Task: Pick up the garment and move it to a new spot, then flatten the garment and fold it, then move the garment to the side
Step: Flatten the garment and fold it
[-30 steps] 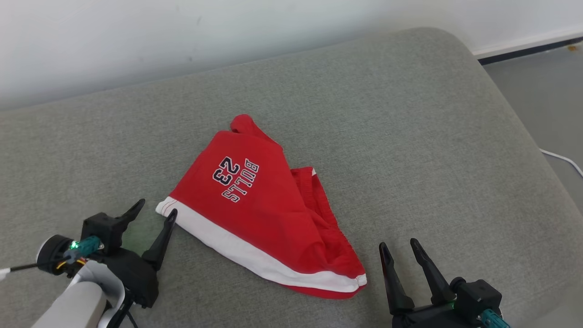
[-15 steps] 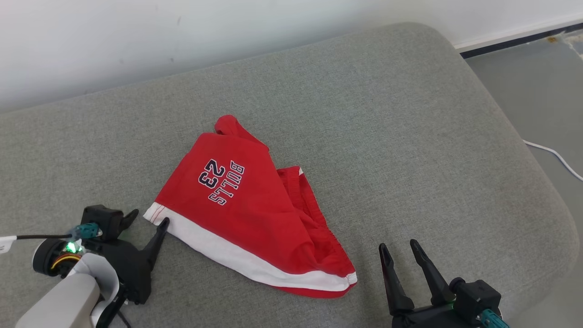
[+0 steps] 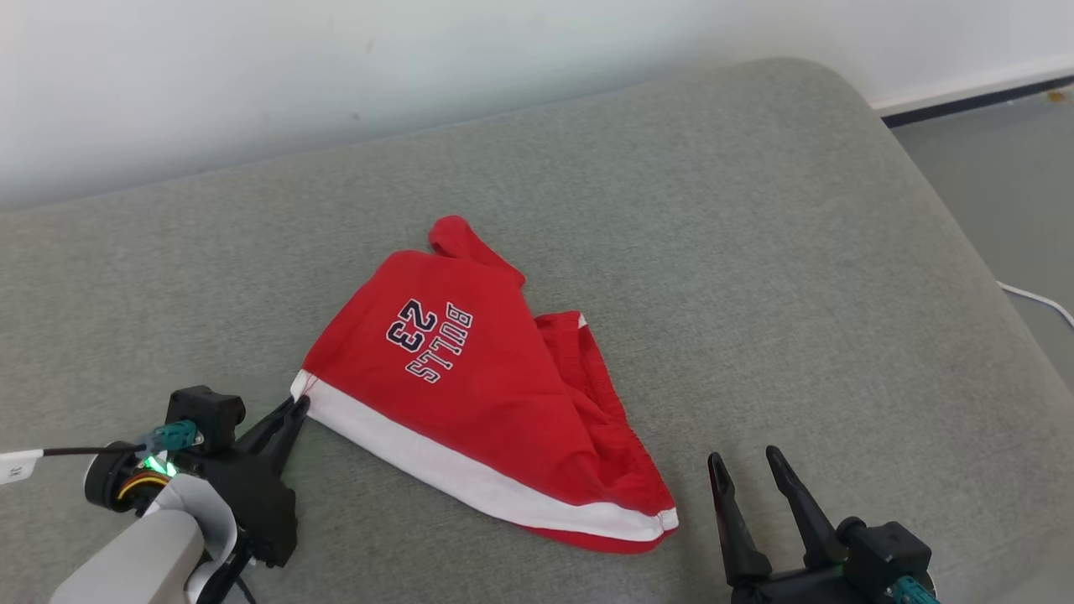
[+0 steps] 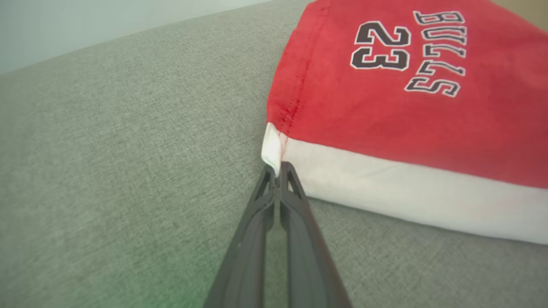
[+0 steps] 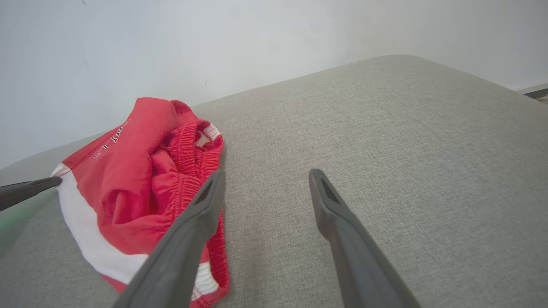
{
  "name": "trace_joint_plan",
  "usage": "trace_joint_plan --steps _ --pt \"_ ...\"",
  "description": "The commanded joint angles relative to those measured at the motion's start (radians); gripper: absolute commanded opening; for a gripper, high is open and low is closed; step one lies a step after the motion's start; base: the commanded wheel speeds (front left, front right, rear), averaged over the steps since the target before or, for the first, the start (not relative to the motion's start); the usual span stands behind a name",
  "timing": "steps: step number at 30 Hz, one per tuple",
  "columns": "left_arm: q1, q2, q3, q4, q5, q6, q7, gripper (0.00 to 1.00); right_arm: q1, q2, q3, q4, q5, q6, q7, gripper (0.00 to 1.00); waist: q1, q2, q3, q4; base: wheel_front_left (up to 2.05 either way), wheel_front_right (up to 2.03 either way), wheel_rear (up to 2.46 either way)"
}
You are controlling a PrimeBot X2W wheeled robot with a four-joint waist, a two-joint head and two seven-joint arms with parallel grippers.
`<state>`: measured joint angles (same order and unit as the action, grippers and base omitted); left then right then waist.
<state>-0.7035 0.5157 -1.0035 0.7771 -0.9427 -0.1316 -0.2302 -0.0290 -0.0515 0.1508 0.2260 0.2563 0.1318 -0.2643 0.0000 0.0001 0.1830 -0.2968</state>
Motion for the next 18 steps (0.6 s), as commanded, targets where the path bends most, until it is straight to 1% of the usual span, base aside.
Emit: trace_joint_plan --steps 1,2,4,7,9,14,18 --pt "0.004 -0.003 0.003 -0.002 -0.006 0.003 -0.012 0.00 0.014 0.002 -0.001 -0.002 -0.004 -0.002 0.000 1.00 0.0000 -0.0001 -0.019 0.027 0.00 0.00 0.00" --pt "0.011 -0.004 0.010 -0.006 -0.001 0.003 -0.020 0.00 0.016 0.002 -0.002 -0.001 -0.004 -0.002 0.000 1.00 0.0000 -0.0001 -0.024 0.038 0.00 0.00 0.00" --pt "0.040 -0.012 0.030 -0.034 0.003 0.017 -0.030 0.00 0.023 0.002 -0.005 -0.001 -0.008 -0.002 0.000 1.00 0.0000 -0.0001 -0.034 0.061 0.00 0.00 0.00" --pt "0.091 -0.004 0.078 -0.101 0.020 0.057 -0.035 0.00 0.031 0.002 -0.004 0.001 -0.012 -0.002 0.000 1.00 0.0000 -0.0001 -0.043 0.091 0.00 0.00 0.00" --pt "0.148 0.001 0.129 -0.172 0.040 0.097 -0.035 0.00 0.034 0.002 -0.007 0.000 -0.013 -0.002 0.000 1.00 0.0000 -0.0001 -0.050 0.111 0.00 0.00 0.00" --pt "0.353 -0.014 0.265 -0.375 0.091 0.212 -0.035 0.00 0.050 0.002 -0.016 0.002 -0.021 -0.002 0.000 1.00 0.0000 -0.0001 -0.063 0.154 0.00 0.00 0.00" --pt "0.506 -0.042 0.327 -0.501 0.130 0.274 -0.035 0.00 0.062 0.001 -0.023 0.004 -0.022 -0.002 0.000 1.00 0.0000 -0.0001 -0.075 0.183 0.00 0.00 0.00"
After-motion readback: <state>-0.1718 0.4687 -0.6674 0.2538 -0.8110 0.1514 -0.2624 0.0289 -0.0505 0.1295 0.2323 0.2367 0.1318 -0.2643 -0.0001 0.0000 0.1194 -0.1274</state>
